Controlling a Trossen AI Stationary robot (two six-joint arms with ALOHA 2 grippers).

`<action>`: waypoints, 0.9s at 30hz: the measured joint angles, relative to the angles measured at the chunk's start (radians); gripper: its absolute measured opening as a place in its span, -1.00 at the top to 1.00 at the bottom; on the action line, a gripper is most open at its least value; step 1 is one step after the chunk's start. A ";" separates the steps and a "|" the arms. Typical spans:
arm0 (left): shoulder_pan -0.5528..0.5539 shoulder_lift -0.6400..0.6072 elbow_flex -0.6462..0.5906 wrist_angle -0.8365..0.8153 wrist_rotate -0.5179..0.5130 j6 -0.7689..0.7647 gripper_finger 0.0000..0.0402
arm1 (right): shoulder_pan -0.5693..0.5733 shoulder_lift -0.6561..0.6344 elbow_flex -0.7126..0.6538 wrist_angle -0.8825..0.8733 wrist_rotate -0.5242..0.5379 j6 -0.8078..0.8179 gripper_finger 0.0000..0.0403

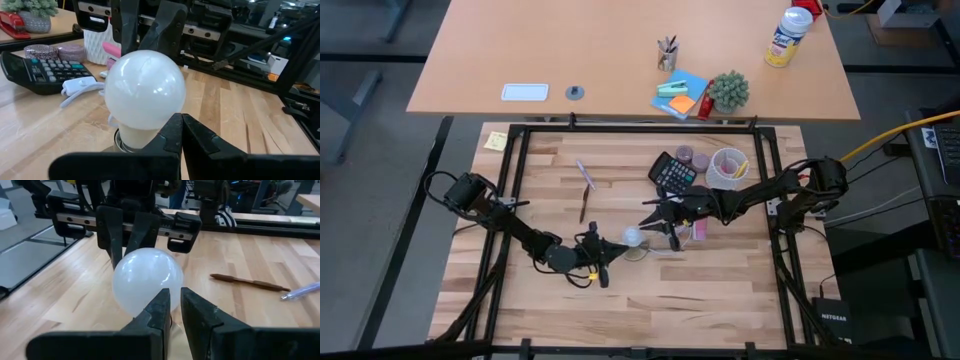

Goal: Screw lightbulb
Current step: Insert the lightbulb into the gold lamp

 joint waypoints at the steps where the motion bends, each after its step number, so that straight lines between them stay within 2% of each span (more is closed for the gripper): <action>1: 0.000 0.000 0.000 0.000 0.000 0.000 1.00 | 0.000 0.000 0.000 -0.002 -0.001 0.004 0.75; 12: -0.004 0.000 -0.001 0.000 -0.007 0.000 1.00 | 0.000 0.000 0.000 -0.011 -0.059 0.008 0.75; 20: -0.042 0.000 -0.002 -0.029 -0.149 -0.008 1.00 | 0.001 0.000 0.000 -0.018 -0.116 0.011 0.75; 27: -0.052 0.000 -0.002 -0.033 -0.197 -0.004 1.00 | 0.002 0.000 0.000 -0.021 -0.169 0.026 0.75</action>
